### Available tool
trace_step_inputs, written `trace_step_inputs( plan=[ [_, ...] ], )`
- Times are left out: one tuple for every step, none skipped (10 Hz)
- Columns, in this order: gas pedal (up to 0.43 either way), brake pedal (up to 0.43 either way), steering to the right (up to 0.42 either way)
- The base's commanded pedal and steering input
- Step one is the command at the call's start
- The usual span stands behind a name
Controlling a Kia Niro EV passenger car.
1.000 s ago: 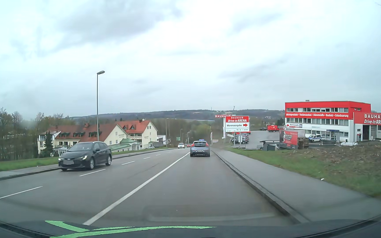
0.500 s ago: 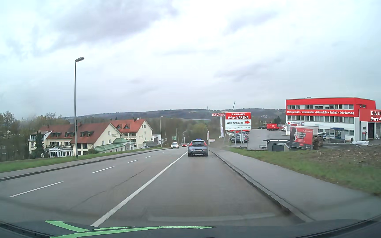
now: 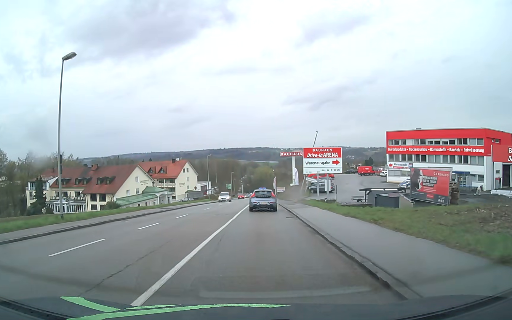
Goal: Follow the waypoints while adhering to traffic rules and regulations
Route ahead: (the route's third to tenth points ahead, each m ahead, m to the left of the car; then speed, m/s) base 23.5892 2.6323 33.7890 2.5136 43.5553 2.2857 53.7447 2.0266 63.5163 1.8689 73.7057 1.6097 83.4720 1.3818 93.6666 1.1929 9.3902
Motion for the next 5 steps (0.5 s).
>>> trace_step_inputs(
  plan=[
    [0.000, 0.043, 0.011],
    [0.000, 0.043, 0.010],
    [0.000, 0.043, 0.008],
    [0.000, 0.043, 0.006],
    [0.000, 0.037, 0.006]
  ],
)
